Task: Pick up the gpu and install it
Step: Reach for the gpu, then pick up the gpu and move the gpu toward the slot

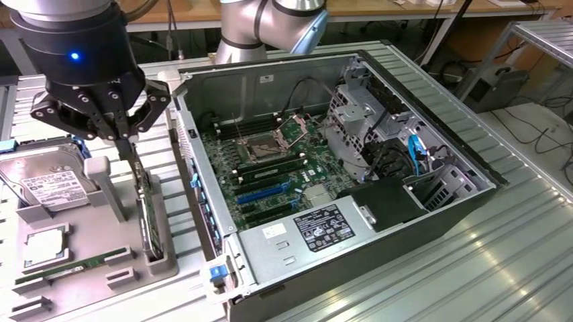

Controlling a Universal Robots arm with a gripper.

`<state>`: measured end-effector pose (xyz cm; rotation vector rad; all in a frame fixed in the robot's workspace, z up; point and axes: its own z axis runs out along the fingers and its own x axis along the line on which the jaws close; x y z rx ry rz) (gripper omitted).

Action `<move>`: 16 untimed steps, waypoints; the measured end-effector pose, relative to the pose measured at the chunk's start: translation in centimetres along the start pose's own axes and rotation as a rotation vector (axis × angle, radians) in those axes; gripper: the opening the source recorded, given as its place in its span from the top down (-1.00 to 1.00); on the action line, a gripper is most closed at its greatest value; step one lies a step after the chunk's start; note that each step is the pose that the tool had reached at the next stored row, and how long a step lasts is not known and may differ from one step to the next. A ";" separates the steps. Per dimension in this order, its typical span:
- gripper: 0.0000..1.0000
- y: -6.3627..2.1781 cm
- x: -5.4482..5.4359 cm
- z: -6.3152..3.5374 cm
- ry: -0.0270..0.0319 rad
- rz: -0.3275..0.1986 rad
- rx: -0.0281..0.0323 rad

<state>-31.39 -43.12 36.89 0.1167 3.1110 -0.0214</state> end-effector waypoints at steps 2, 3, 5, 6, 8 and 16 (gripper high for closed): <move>0.79 -0.01 0.0 0.00 0.0001 0.000 0.0003; 0.79 -0.01 0.0 0.00 0.0002 0.000 0.0003; 0.79 -0.01 0.0 0.00 0.0002 0.000 0.0003; 0.79 -0.01 0.0 0.00 0.0001 0.000 0.0003; 0.79 -0.01 0.0 0.00 0.0002 0.000 0.0003; 0.66 -0.01 0.0 0.00 0.0001 0.000 0.0003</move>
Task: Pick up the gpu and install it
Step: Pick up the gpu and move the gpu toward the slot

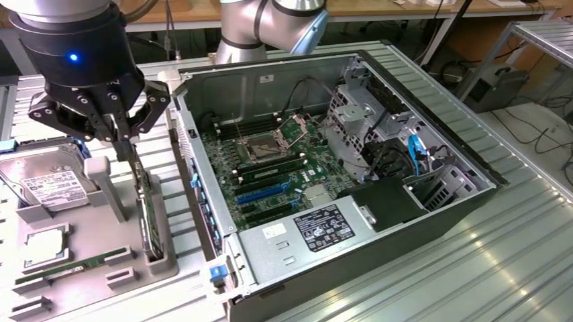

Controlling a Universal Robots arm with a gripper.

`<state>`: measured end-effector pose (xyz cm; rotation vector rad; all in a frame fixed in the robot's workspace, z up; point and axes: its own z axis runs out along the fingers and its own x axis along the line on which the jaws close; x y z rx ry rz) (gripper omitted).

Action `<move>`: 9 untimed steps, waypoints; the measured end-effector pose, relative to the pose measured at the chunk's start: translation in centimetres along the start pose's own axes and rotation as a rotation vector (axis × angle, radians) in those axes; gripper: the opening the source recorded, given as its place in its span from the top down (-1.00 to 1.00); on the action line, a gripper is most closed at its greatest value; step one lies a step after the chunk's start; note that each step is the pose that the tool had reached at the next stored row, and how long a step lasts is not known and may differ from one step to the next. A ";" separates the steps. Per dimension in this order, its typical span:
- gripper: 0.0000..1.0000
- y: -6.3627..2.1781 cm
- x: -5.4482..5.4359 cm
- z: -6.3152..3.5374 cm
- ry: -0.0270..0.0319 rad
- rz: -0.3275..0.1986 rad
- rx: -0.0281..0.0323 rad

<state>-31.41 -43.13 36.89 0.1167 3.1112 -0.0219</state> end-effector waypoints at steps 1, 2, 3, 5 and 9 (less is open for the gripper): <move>0.53 0.00 0.0 0.00 0.0000 0.000 0.0000; 0.53 0.00 0.0 0.00 0.0000 0.000 -0.0001; 0.53 0.00 0.0 0.00 0.0000 0.000 0.0000; 0.29 0.00 0.0 0.03 0.0001 0.000 0.0001; 0.16 -0.05 0.3 0.87 -0.0004 0.000 0.0000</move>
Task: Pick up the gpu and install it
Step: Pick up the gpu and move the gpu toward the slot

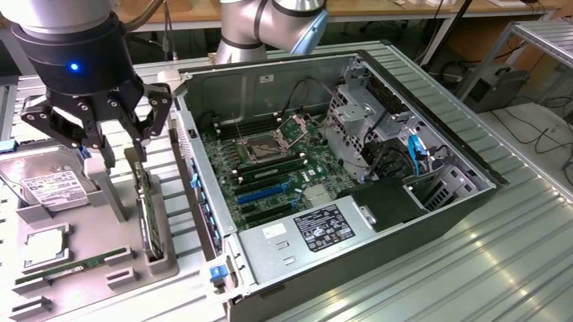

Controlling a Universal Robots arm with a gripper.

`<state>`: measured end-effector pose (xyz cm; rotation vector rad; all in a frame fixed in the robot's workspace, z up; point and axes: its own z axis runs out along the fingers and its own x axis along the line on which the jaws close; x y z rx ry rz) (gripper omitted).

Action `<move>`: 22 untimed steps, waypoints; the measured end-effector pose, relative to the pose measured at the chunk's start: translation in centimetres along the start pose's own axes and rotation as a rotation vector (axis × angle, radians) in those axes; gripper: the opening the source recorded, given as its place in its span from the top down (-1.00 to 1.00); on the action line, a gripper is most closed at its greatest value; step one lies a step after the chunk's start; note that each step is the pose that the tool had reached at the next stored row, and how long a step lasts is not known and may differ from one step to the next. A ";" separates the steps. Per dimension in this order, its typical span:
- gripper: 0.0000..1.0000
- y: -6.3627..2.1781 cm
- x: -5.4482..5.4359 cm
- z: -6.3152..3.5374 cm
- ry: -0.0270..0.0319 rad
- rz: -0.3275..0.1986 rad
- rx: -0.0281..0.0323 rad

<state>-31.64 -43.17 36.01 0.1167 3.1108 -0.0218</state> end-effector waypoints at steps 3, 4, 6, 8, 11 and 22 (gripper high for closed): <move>0.16 -0.05 0.1 0.67 0.0000 0.000 0.0000; 0.16 -0.06 0.1 0.84 0.0000 0.000 0.0001; 0.16 -0.10 0.2 1.23 0.0001 0.000 0.0001; 0.16 -0.13 0.3 1.78 -0.0001 0.000 -0.0001; 0.16 -0.16 0.4 2.35 0.0001 0.000 0.0001; 0.16 -0.39 0.8 4.65 -0.0015 0.000 0.0000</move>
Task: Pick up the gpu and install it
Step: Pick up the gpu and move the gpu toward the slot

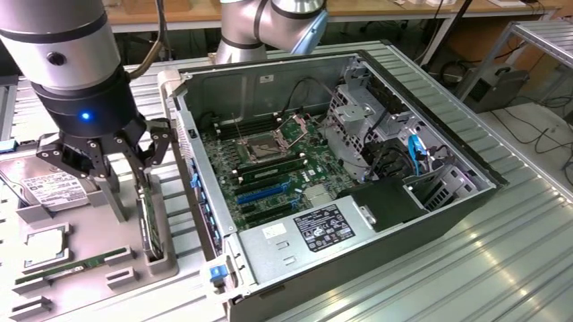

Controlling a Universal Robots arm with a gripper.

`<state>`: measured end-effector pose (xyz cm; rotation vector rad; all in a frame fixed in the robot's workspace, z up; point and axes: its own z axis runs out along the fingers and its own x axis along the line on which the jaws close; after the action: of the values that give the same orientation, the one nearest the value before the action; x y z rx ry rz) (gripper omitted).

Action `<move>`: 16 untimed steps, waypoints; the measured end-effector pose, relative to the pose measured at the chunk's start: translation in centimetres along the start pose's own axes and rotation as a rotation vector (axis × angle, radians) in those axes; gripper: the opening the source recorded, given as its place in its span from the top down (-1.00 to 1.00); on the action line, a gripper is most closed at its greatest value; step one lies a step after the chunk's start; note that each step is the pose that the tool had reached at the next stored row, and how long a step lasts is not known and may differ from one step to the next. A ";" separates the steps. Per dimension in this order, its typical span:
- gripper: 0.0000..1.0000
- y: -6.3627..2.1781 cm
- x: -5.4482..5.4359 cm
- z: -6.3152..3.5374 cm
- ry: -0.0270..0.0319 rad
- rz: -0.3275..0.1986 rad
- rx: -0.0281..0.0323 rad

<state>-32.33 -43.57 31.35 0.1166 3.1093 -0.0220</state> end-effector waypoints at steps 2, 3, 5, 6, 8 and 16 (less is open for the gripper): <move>0.16 -0.09 0.0 0.40 -0.0018 0.000 -0.0003; 0.16 -0.14 0.0 0.63 -0.0034 0.000 -0.0004; 0.16 -0.22 0.1 0.99 -0.0065 0.000 -0.0006; 0.16 -0.25 0.1 1.15 -0.0078 0.000 -0.0007; 0.16 -0.36 0.1 1.72 -0.0116 0.000 -0.0010; 0.16 -0.56 0.3 3.71 -0.0191 0.000 -0.0016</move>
<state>-32.59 -44.16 27.64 0.1162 3.0901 -0.0205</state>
